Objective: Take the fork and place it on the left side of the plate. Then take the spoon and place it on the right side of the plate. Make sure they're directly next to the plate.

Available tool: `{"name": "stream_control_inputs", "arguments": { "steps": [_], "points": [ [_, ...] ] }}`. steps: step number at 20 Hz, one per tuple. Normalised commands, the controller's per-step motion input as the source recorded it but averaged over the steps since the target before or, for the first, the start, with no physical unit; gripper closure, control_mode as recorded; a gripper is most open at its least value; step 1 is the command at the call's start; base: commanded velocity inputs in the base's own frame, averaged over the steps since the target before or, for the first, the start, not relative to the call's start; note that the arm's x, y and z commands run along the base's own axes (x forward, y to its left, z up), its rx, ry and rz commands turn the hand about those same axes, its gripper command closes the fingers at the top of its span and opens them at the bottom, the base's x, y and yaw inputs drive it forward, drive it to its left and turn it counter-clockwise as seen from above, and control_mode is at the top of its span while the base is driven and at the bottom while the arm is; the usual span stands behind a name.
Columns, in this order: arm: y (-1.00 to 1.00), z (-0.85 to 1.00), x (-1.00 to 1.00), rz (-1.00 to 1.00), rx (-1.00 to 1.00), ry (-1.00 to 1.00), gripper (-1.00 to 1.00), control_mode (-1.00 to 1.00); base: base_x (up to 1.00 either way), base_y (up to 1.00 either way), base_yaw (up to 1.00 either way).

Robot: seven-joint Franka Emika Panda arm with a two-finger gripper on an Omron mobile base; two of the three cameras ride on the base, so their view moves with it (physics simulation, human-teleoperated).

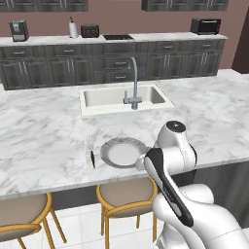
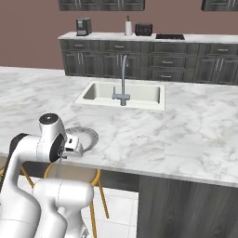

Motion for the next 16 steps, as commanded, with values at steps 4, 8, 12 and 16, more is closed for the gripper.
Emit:
{"name": "stream_control_inputs", "arguments": {
  "steps": [4, 8, 12, 16],
  "points": [
    [0.00, -0.01, 0.00, 0.00, 0.00, -0.04, 1.00, -1.00, 0.00, 0.00, 0.00],
    [0.00, -0.02, 0.02, 0.00, 0.00, 0.00, 1.00, -1.00, 0.00, 0.00, 0.00],
    [-0.36, 0.02, 0.48, 0.09, 0.07, 0.05, 1.00, -1.00, 0.00, 0.00, 0.00],
    [-0.26, 0.00, 0.65, 0.00, 0.02, 0.20, 1.00, -1.00, 0.00, 0.00, 0.00]
  ]
}}
